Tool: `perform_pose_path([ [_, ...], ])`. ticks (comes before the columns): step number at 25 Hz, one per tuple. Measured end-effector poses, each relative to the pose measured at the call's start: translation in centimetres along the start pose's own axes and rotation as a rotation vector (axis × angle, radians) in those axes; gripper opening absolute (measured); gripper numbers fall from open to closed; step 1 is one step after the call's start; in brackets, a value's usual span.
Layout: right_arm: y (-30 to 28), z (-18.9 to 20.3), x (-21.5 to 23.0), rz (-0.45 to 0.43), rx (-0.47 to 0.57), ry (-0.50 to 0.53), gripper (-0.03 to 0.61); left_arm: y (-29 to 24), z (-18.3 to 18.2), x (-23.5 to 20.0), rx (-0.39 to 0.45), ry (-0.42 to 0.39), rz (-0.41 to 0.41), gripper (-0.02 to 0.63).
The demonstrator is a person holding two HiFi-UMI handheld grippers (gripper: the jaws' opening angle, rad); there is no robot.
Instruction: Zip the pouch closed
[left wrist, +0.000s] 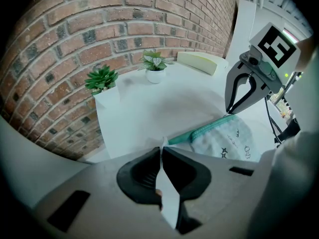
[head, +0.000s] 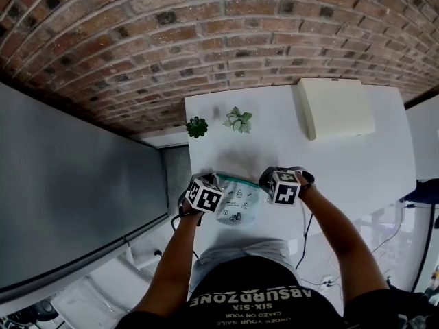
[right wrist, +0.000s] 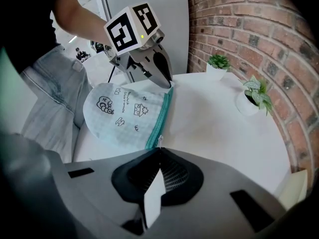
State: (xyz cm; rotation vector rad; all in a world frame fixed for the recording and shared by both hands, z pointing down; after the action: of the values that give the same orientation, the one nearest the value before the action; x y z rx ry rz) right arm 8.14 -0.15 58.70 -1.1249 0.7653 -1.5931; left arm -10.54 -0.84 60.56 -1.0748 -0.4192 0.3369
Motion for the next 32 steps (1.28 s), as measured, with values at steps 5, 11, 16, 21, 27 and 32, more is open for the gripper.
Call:
perform_pose_path([
  [5,0.1,1.7,-0.5,0.0,0.018,-0.045,0.0,0.0,0.0,0.0,-0.001,0.006,-0.002,0.018],
  [11,0.0,2.0,-0.7,0.024,0.06,-0.094,0.0,-0.1,0.0,0.1,-0.003,0.001,-0.008,0.018],
  [16,-0.3,2.1,-0.9,0.054,0.074,-0.108,0.0,-0.1,0.0,0.1,0.001,-0.004,-0.012,0.018],
  [21,-0.3,2.0,-1.1,0.08,0.093,-0.134,0.002,0.0,0.1,0.1,0.009,0.002,-0.008,0.018],
  [27,-0.5,2.1,-1.2,0.109,0.092,-0.154,0.002,0.1,0.1,0.1,0.005,0.042,0.008,0.018],
  [32,-0.2,2.1,-1.1,0.139,0.143,-0.226,0.003,0.5,0.3,-0.1,0.022,0.174,0.021,0.088],
])
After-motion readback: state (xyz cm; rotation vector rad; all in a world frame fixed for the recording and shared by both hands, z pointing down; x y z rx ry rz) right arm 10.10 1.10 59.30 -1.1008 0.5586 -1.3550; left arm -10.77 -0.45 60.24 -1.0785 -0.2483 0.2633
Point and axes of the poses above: the fingertips, and each gripper's own axes: y backward along the fingers, x to its right, z out of its underside, the point moved 7 cm from there along y, backward along the fingers, and after that the axes turned 12 degrees about -z, right-handed, at the moved point
